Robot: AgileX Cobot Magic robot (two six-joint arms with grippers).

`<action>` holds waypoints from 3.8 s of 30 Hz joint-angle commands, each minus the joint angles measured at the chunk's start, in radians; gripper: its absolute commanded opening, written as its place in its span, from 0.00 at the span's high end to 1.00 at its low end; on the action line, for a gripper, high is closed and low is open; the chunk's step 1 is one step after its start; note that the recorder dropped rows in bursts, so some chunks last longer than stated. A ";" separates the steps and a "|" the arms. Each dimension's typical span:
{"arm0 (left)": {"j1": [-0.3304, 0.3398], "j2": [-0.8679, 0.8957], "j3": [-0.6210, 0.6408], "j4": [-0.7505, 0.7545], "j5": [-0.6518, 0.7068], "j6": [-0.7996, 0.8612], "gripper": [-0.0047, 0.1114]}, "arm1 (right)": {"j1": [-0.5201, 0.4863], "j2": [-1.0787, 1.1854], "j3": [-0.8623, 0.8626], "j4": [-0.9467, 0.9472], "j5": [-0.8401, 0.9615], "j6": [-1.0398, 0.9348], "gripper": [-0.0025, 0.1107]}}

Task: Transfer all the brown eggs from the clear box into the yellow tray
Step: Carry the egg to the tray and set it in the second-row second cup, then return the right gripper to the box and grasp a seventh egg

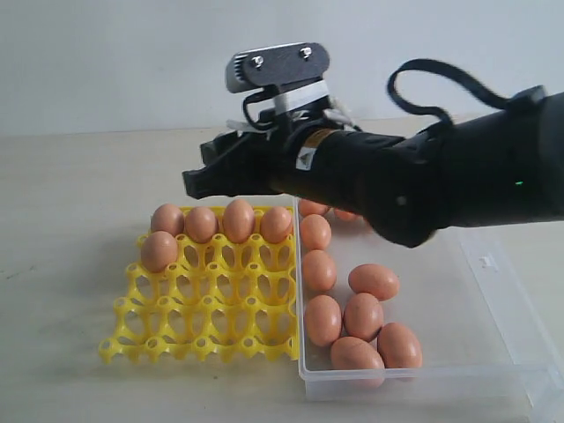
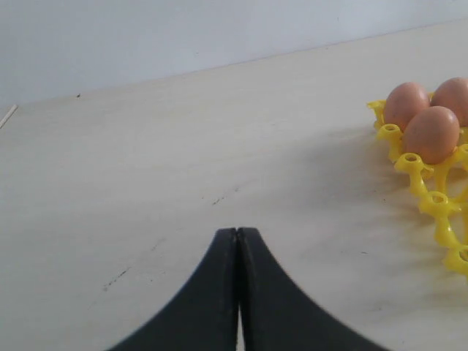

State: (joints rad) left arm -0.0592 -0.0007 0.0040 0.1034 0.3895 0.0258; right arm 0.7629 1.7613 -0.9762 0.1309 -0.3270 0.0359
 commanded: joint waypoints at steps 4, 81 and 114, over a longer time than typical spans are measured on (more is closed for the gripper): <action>0.002 0.001 -0.004 -0.002 -0.009 -0.004 0.96 | 0.028 0.166 -0.081 -0.224 -0.203 0.280 0.98; 0.002 0.001 -0.004 -0.002 -0.009 -0.004 0.96 | -0.228 -0.020 -0.198 -0.296 1.056 -0.200 0.43; 0.002 0.001 -0.004 -0.002 -0.009 -0.004 0.96 | -0.228 0.222 -0.198 -0.216 1.032 -0.522 0.46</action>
State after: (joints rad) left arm -0.0592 -0.0007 0.0040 0.1034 0.3895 0.0258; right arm 0.5412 1.9614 -1.1680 -0.1057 0.7089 -0.5012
